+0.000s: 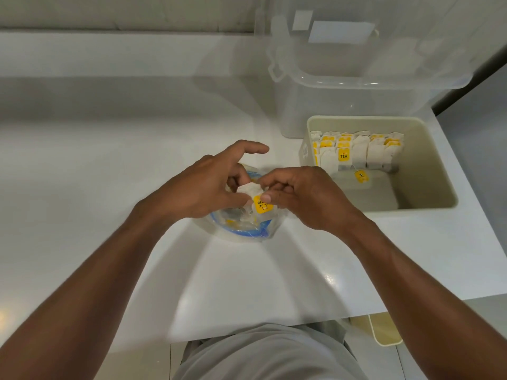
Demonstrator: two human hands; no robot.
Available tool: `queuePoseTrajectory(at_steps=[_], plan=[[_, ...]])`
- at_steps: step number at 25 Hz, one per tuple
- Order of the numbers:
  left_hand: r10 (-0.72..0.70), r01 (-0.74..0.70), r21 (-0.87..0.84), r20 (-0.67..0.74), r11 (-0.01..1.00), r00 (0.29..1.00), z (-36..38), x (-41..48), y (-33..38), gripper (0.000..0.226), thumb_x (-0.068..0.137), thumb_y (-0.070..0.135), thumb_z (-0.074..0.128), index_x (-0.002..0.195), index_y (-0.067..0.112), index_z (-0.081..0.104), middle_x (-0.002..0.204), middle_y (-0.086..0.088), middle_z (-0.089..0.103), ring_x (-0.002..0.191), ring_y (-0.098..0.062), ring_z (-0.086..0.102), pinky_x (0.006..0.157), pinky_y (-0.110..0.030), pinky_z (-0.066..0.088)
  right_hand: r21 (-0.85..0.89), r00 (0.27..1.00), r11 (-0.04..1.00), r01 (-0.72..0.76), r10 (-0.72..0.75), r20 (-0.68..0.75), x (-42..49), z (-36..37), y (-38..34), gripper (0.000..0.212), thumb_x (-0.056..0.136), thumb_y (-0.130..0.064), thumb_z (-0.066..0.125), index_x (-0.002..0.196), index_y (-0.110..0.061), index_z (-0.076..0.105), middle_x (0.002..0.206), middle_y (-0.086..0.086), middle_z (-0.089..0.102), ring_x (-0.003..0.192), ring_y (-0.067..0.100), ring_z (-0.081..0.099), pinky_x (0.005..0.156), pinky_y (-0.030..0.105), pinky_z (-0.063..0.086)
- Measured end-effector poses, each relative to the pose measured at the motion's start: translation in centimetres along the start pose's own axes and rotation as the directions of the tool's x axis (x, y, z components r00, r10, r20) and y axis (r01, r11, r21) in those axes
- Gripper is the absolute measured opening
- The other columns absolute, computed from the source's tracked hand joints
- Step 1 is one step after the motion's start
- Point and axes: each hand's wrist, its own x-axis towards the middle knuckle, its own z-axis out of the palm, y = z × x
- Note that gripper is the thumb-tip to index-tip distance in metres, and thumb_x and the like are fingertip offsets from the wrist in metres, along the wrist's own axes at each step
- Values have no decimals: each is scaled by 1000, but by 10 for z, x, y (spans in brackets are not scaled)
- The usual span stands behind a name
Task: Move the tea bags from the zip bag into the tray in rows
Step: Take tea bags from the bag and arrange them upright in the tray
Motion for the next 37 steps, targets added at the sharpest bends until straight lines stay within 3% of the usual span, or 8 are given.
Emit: queuePoseTrajectory(at_steps=[5,11,15,21,24,26,31,37], plan=[[-47,-47,-324,-276,945,960,4,-1,-4,59,70,37,84,123,40,58,94,8,73,82,-15,66,84,-43,56,129,997,990,-55,62,-47,-3,-2,2,4,88,-29,70,87,-25,71,70,-12,67,63,4,61,69,33,55],[7,-94,-257,-321,962,947,10,-1,-2,6,82,27,79,87,29,75,87,7,73,81,-15,64,83,-47,55,155,993,985,-68,82,-82,-5,-7,4,13,88,-27,71,101,-28,71,67,-16,65,60,0,60,63,19,48],[18,-55,-97,-351,994,936,5,2,6,7,86,27,76,84,32,71,69,4,61,65,-9,54,66,-28,46,169,980,981,-96,122,-155,-11,-17,5,10,85,-29,74,95,-28,74,71,-14,70,60,0,64,64,19,51],[65,-85,-86,-207,993,976,-9,9,31,8,84,21,78,83,26,72,73,3,70,75,-21,70,76,-43,58,170,981,984,-44,75,-178,-26,-49,10,4,86,-27,73,86,-24,73,71,-16,68,59,-2,58,59,13,44],[87,-95,-38,-179,995,980,-14,22,52,15,74,33,85,78,28,71,72,5,68,68,-20,64,68,-34,53,181,987,983,-11,39,-154,-29,-71,19,1,86,-23,73,85,-23,72,67,-21,66,57,-3,57,59,11,43],[104,-101,27,-157,994,982,-17,34,64,15,74,23,82,78,31,70,74,7,66,67,-13,61,66,-28,50,192,989,981,5,24,-147,-29,-84,30,3,86,-19,73,87,-22,73,65,-23,65,57,-3,57,58,7,40],[125,-117,135,-54,984,991,-12,66,95,33,80,13,79,97,38,67,84,11,68,75,-7,66,73,-30,55,217,985,976,26,12,-173,-28,-117,62,7,87,-18,73,94,-20,74,70,-10,68,60,6,62,60,18,48],[165,-152,156,-69,976,984,12,109,126,30,82,10,78,100,31,67,86,10,68,72,-6,65,76,-36,55,186,985,982,12,21,-171,-29,-154,100,9,88,-19,73,95,-24,75,80,-4,72,69,12,68,71,31,57]])
